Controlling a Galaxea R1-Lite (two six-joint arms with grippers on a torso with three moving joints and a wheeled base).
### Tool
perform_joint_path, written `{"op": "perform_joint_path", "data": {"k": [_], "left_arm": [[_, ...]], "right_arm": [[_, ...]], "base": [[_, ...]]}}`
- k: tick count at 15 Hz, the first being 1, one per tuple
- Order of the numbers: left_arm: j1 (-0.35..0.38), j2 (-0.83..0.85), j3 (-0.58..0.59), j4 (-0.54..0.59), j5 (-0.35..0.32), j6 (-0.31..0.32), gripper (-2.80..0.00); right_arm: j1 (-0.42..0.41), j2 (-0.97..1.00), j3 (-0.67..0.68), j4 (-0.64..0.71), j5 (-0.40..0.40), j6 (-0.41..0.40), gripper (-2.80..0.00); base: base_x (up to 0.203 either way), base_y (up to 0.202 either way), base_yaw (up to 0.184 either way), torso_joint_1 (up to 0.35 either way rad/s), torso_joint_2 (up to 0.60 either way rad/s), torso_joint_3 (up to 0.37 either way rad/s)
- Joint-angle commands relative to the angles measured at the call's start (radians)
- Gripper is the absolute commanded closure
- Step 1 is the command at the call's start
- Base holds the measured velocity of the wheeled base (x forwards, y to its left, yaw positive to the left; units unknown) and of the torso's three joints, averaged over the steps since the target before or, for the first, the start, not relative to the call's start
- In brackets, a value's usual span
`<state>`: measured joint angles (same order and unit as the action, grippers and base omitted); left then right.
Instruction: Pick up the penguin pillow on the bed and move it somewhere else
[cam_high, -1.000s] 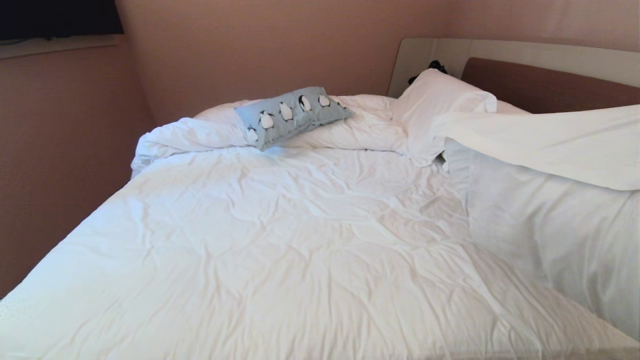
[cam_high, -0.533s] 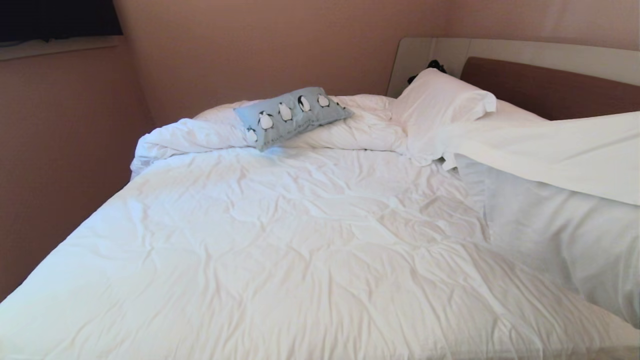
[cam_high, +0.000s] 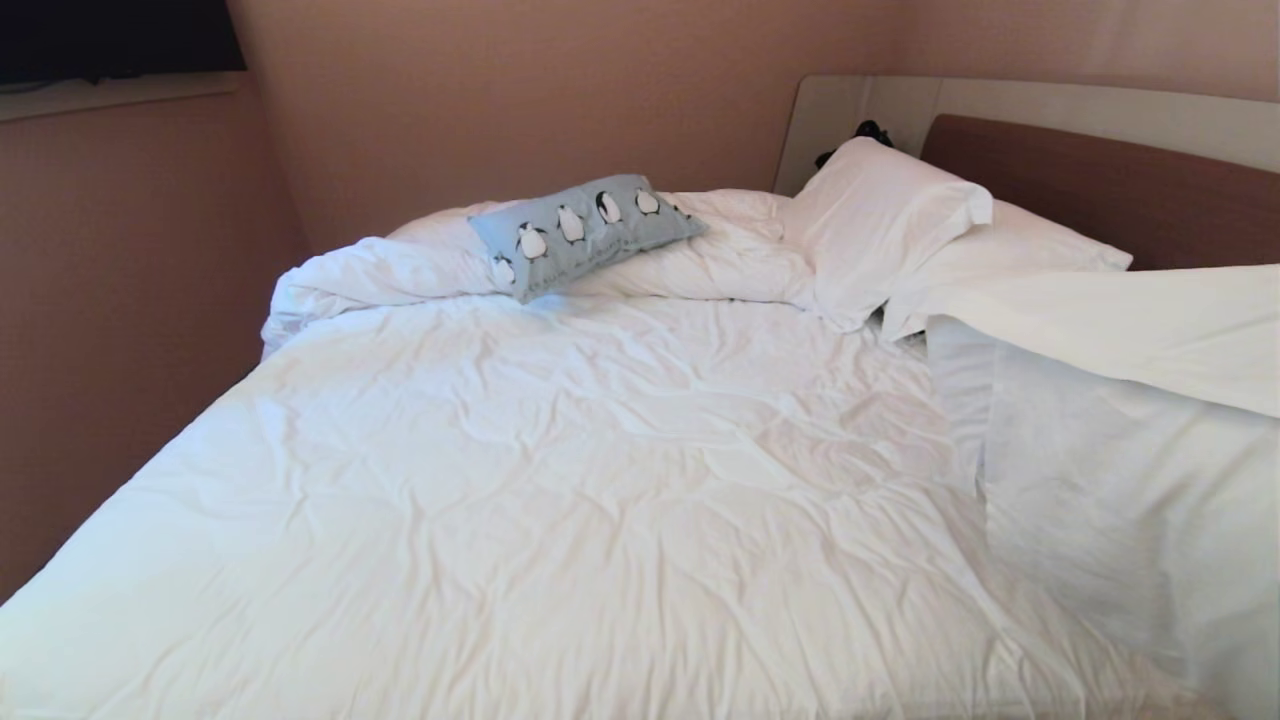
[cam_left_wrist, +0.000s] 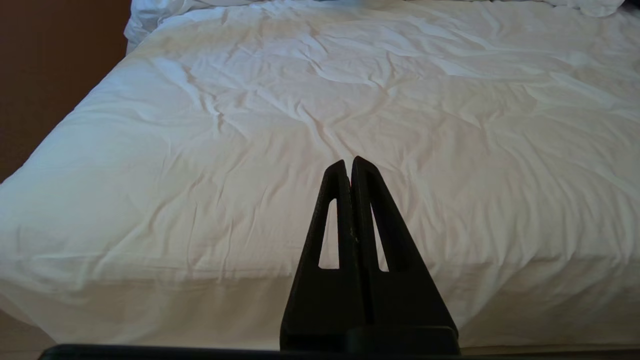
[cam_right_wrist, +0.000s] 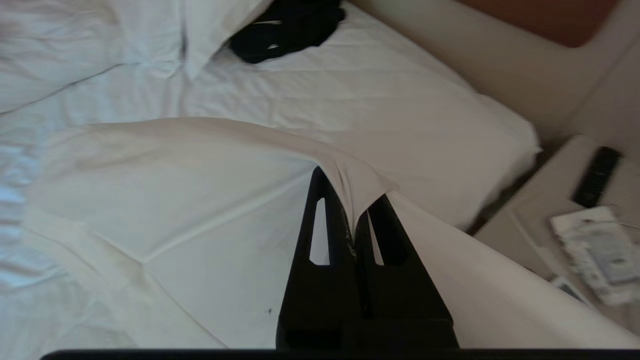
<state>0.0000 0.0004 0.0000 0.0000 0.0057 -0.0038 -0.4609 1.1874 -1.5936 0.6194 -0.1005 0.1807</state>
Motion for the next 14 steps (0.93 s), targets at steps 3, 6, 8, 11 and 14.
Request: {"op": "perform_joint_path", "data": {"k": [3, 6, 8, 11, 14], "left_arm": [[0.0, 0.0, 0.0, 0.0, 0.0, -0.001, 0.0], [0.0, 0.0, 0.0, 0.0, 0.0, -0.001, 0.0], [0.0, 0.0, 0.0, 0.0, 0.0, -0.001, 0.0], [0.0, 0.0, 0.0, 0.0, 0.0, -0.001, 0.0], [0.0, 0.0, 0.0, 0.0, 0.0, -0.001, 0.0]], "right_arm": [[-0.06, -0.017, 0.005, 0.002, -0.113, -0.056, 0.0], [-0.118, -0.051, 0.007, 0.006, -0.113, -0.083, 0.0], [-0.165, -0.065, 0.016, 0.008, -0.113, -0.088, 0.0], [-0.268, -0.062, 0.03, 0.005, -0.111, -0.126, 0.0], [-0.377, -0.055, 0.06, 0.002, -0.109, -0.147, 0.0]], "base": [[0.0, 0.0, 0.0, 0.0, 0.0, 0.0], [0.0, 0.0, 0.0, 0.0, 0.0, 0.0], [0.0, 0.0, 0.0, 0.0, 0.0, 0.0], [0.0, 0.0, 0.0, 0.0, 0.0, 0.0], [0.0, 0.0, 0.0, 0.0, 0.0, 0.0]]}}
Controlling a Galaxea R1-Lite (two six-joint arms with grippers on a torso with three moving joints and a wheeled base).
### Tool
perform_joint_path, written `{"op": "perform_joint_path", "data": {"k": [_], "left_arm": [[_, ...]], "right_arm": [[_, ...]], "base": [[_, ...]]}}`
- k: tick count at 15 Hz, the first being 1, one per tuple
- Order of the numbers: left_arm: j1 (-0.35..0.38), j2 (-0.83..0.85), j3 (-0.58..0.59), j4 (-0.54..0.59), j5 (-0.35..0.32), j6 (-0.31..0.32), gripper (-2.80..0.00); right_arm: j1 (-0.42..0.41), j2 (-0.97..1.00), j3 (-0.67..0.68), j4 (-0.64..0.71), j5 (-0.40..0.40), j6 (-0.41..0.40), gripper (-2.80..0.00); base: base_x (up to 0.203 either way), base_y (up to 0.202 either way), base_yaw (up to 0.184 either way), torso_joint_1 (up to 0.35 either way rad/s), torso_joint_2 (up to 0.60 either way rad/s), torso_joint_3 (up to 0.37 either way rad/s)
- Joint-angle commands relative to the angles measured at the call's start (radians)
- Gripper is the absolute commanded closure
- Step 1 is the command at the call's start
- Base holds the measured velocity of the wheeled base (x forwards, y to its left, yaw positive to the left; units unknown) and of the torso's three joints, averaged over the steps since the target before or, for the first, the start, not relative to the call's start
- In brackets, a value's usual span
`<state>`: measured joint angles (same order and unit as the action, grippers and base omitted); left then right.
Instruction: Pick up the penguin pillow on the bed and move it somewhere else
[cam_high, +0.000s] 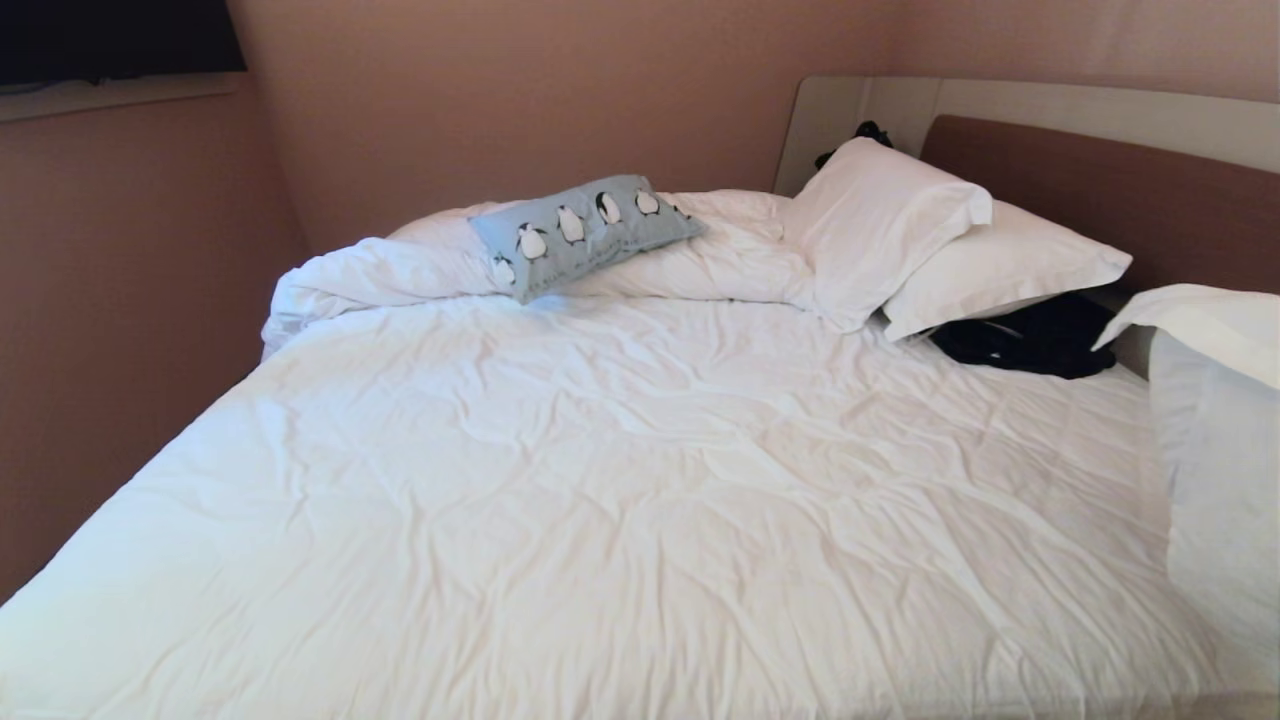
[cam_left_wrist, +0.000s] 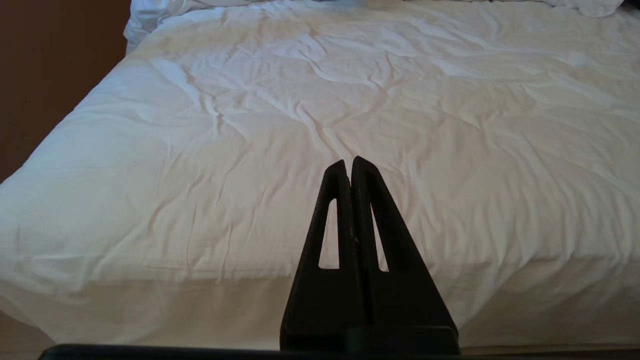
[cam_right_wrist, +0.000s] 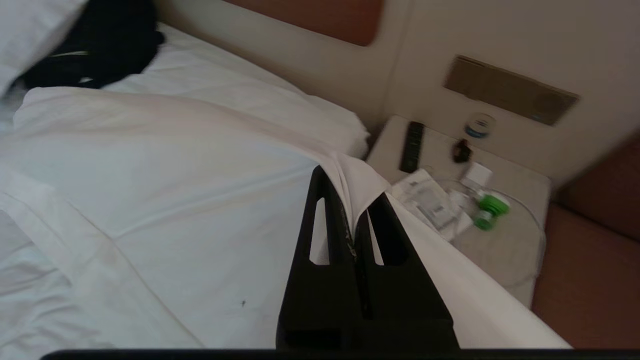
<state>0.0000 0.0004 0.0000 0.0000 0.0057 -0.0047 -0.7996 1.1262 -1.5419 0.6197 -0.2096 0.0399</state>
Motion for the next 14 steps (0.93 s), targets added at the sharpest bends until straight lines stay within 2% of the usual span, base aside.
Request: {"op": "perform_joint_path", "data": {"k": [1, 4, 8, 10, 14], "left_arm": [[0.0, 0.001, 0.0, 0.0, 0.0, 0.0, 0.0], [0.0, 0.001, 0.001, 0.0, 0.0, 0.0, 0.0], [0.0, 0.001, 0.0, 0.0, 0.0, 0.0, 0.0], [0.0, 0.0, 0.0, 0.0, 0.0, 0.0, 0.0], [0.0, 0.0, 0.0, 0.0, 0.0, 0.0, 0.0]], "right_arm": [[-0.087, 0.013, 0.016, 0.001, 0.002, -0.008, 0.0], [-0.204, 0.08, 0.023, -0.057, 0.01, -0.009, 0.0], [-0.279, 0.185, -0.014, -0.125, 0.028, -0.035, 0.0], [-0.297, 0.243, -0.073, -0.172, 0.085, -0.05, 0.0], [-0.338, 0.364, -0.19, -0.188, 0.248, -0.129, 0.0]], "base": [[0.0, 0.0, 0.0, 0.0, 0.0, 0.0], [0.0, 0.0, 0.0, 0.0, 0.0, 0.0], [0.0, 0.0, 0.0, 0.0, 0.0, 0.0], [0.0, 0.0, 0.0, 0.0, 0.0, 0.0], [0.0, 0.0, 0.0, 0.0, 0.0, 0.0]]}}
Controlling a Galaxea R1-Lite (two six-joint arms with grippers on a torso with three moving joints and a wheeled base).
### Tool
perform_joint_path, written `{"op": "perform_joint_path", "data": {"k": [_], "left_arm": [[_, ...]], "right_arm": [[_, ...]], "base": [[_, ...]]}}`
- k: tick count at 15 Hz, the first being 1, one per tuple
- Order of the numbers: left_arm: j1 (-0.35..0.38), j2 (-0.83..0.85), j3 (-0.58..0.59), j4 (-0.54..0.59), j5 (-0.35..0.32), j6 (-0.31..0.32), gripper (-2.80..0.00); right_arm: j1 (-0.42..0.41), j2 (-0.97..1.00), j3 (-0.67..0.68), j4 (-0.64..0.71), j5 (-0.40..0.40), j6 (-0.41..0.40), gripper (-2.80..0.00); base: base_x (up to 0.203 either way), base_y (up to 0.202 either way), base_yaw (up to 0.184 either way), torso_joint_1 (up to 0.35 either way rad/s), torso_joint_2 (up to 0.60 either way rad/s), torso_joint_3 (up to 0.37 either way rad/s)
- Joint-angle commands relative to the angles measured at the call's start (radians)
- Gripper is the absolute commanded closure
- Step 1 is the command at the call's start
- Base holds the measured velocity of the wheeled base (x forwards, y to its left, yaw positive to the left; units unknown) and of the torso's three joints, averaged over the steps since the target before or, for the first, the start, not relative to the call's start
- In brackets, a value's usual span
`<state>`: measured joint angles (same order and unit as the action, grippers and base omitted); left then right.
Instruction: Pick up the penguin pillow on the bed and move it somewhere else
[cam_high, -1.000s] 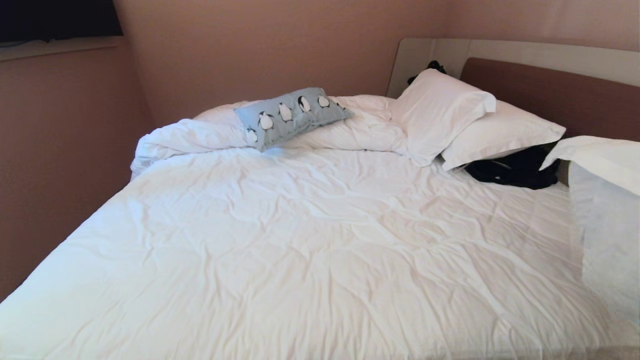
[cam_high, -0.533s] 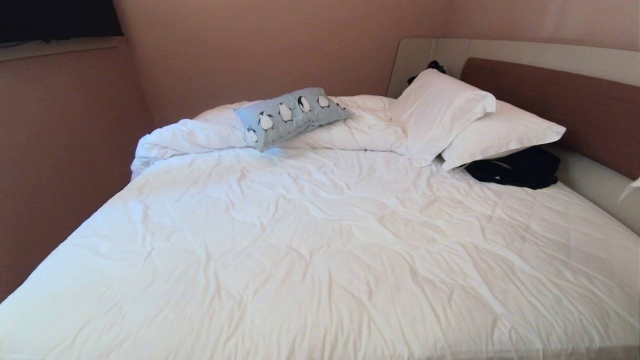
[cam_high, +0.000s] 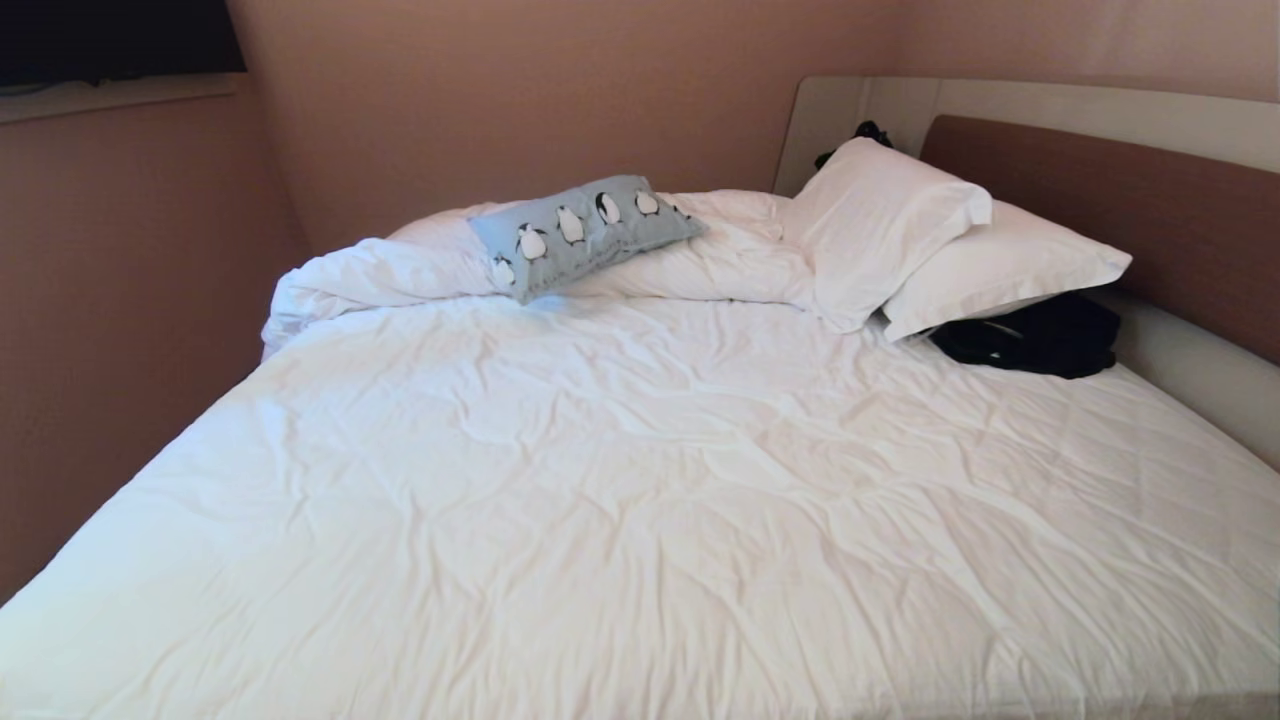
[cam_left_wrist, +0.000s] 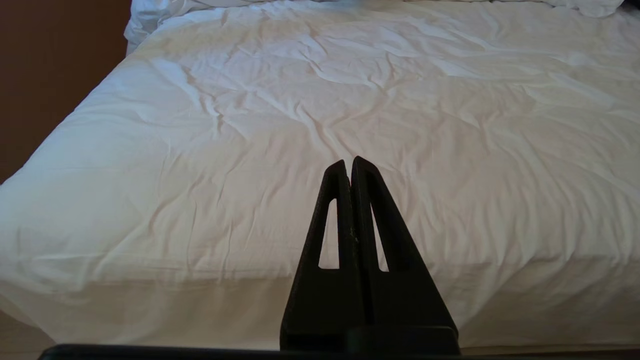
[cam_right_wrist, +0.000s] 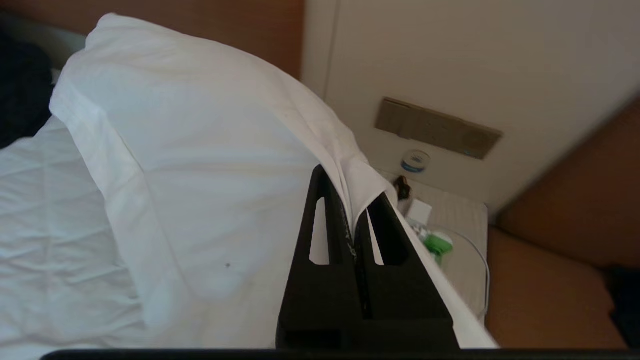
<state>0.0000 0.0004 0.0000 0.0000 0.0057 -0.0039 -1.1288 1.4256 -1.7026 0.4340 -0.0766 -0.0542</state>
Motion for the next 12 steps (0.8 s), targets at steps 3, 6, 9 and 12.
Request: {"op": "perform_joint_path", "data": {"k": [3, 6, 9, 12], "left_arm": [[0.0, 0.0, 0.0, 0.0, 0.0, -0.001, 0.0], [0.0, 0.0, 0.0, 0.0, 0.0, -0.001, 0.0], [0.0, 0.0, 0.0, 0.0, 0.0, -0.001, 0.0], [0.0, 0.0, 0.0, 0.0, 0.0, -0.001, 0.0]], "right_arm": [[-0.013, 0.147, -0.103, -0.001, 0.203, -0.055, 0.0], [-0.013, 0.225, -0.164, 0.003, 0.267, -0.064, 0.0], [-0.012, 0.253, -0.19, -0.001, 0.265, -0.116, 0.0], [-0.012, 0.253, -0.19, 0.002, 0.246, -0.136, 0.0]], "base": [[0.0, 0.0, 0.0, 0.0, 0.0, 0.0], [0.0, 0.0, 0.0, 0.0, 0.0, 0.0], [0.0, 0.0, 0.0, 0.0, 0.0, 0.0], [0.0, 0.0, 0.0, 0.0, 0.0, 0.0]]}}
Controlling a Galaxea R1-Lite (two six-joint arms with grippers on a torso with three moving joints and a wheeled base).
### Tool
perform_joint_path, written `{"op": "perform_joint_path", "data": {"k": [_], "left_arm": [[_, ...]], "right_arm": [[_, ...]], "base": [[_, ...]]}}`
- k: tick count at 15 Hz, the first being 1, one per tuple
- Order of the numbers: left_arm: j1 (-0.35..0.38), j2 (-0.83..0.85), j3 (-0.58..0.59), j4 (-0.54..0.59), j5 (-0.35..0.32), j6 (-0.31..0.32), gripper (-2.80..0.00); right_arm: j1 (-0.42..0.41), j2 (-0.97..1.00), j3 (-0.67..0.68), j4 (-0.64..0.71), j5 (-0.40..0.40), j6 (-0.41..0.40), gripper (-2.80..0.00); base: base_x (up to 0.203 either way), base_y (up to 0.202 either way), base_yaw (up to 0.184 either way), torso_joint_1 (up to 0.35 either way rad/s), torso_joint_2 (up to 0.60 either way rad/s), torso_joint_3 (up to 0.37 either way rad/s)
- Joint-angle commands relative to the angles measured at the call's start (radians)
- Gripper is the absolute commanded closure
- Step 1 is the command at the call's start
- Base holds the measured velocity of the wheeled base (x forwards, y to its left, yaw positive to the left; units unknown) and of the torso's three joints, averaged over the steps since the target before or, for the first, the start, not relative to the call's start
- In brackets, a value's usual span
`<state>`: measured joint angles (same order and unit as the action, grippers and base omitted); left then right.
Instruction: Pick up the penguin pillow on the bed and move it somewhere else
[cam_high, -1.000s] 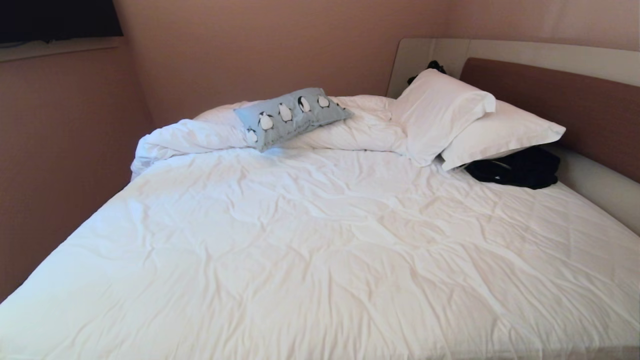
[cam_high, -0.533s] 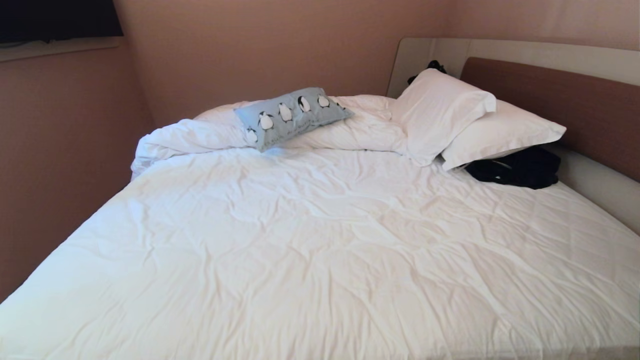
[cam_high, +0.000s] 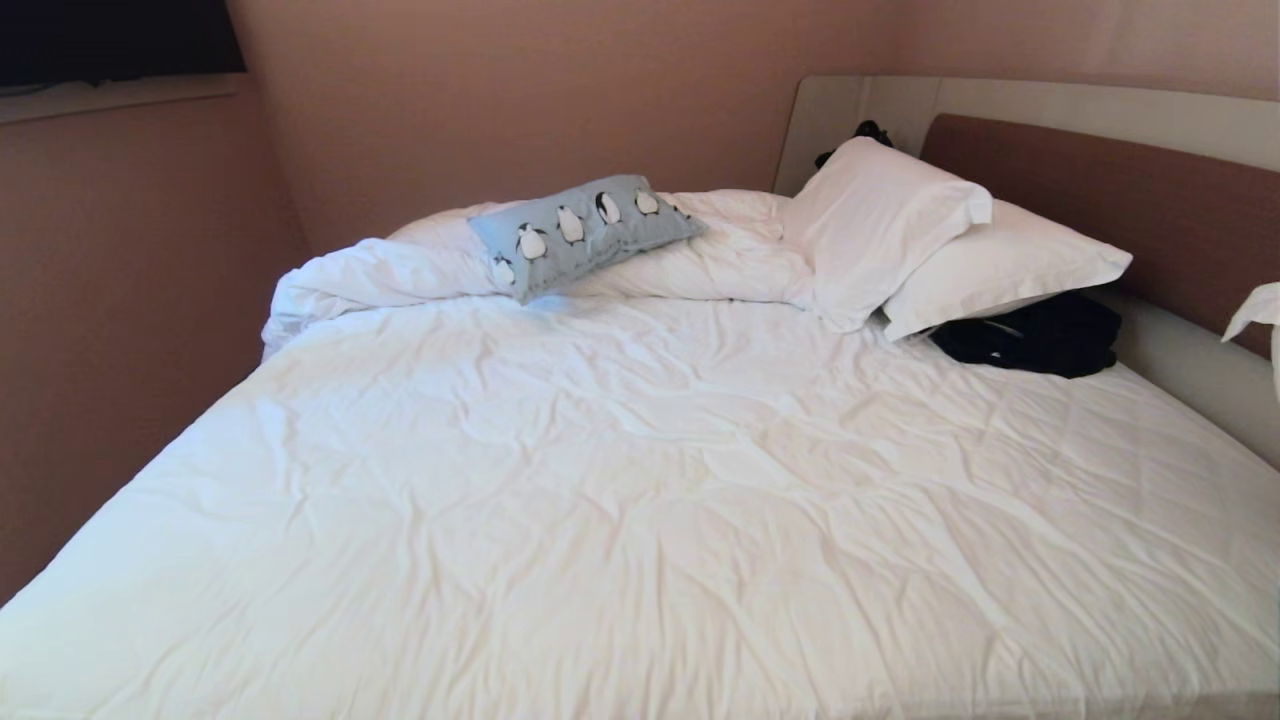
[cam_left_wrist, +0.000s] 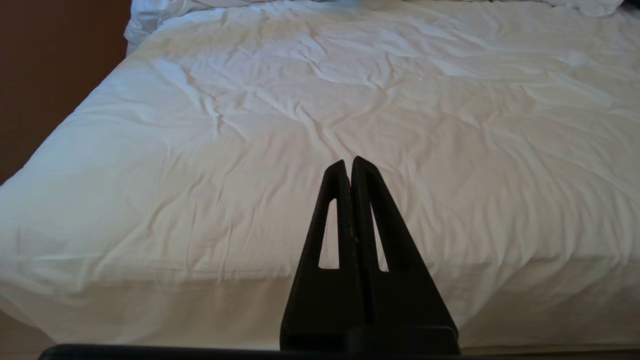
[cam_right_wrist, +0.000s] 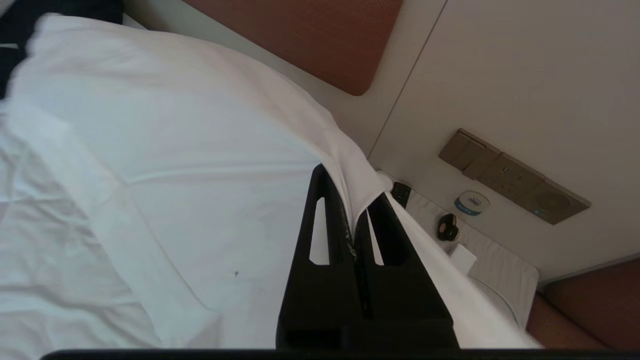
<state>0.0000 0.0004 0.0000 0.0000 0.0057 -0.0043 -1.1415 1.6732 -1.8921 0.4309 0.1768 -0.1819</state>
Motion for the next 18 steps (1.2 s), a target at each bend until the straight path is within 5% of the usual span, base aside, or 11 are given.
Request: {"op": "perform_joint_path", "data": {"k": [1, 8, 12, 18], "left_arm": [[0.0, 0.001, 0.0, 0.0, 0.0, 0.0, 0.0], [0.0, 0.0, 0.0, 0.0, 0.0, 0.0, 0.0], [0.0, 0.0, 0.0, 0.0, 0.0, 0.0, 0.0], [0.0, 0.0, 0.0, 0.0, 0.0, 0.0, 0.0]], "right_arm": [[0.0, 0.005, 0.001, 0.009, -0.026, -0.006, 0.0], [-0.074, 0.023, -0.002, 0.014, -0.141, 0.069, 0.0], [-0.207, 0.104, -0.034, 0.0, -0.113, 0.079, 0.0], [-0.372, 0.161, -0.038, -0.019, 0.039, 0.074, 0.0]], "base": [[0.0, 0.0, 0.0, 0.0, 0.0, 0.0], [0.0, 0.0, 0.0, 0.0, 0.0, 0.0], [0.0, 0.0, 0.0, 0.0, 0.0, 0.0], [0.0, 0.0, 0.0, 0.0, 0.0, 0.0]]}}
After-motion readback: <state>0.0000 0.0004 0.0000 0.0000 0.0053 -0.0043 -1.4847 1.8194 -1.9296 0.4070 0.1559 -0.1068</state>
